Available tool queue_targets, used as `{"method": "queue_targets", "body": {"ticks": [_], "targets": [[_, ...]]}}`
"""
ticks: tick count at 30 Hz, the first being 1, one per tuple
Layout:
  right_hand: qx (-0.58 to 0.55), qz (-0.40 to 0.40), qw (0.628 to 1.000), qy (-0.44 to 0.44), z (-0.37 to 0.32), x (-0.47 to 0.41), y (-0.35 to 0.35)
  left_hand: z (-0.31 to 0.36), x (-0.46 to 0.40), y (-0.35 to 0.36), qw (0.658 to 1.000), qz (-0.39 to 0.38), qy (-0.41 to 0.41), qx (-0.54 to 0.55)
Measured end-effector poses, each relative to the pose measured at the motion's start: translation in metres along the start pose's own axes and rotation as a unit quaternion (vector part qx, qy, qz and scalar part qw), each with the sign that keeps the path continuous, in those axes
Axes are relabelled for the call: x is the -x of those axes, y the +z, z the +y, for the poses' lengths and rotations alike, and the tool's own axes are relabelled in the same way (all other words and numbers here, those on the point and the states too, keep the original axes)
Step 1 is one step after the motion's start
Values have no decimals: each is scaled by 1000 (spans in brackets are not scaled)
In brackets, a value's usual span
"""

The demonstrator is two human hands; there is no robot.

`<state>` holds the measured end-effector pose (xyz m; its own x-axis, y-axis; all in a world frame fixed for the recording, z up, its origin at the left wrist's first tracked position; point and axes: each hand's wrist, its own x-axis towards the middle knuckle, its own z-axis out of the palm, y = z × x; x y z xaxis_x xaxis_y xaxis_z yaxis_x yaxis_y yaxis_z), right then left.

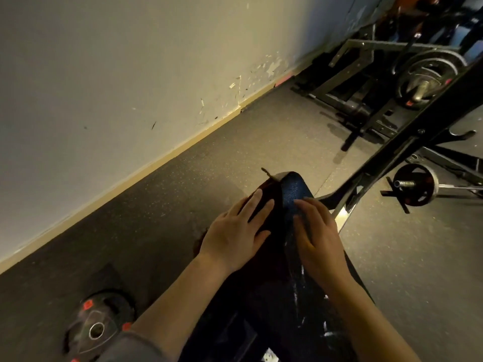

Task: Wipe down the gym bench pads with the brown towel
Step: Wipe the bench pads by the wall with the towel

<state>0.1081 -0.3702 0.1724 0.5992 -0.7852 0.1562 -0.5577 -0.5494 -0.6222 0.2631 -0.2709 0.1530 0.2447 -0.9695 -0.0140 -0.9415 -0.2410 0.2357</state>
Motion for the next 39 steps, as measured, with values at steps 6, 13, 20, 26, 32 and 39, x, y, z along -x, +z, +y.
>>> {"method": "queue_targets", "body": {"ticks": [6, 13, 20, 26, 32, 39], "targets": [[72, -80, 981, -161, -30, -15, 34, 5, 55, 32, 980, 193, -38, 43], [208, -80, 917, -332, -1, -24, 40, 21, 68, 48, 907, 325, -182, 197], [260, -27, 881, -396, 25, -67, 33, 18, 37, 29, 958, 239, -151, 53], [328, -19, 881, -339, 45, -93, 13, 35, -18, 19, 981, 133, -131, -57], [300, -41, 904, -300, 34, -95, 0, 38, -33, 14, 981, 139, -131, -44], [164, -174, 917, -319, -31, -73, 21, 25, 53, 16, 932, 304, -155, 122]]}}
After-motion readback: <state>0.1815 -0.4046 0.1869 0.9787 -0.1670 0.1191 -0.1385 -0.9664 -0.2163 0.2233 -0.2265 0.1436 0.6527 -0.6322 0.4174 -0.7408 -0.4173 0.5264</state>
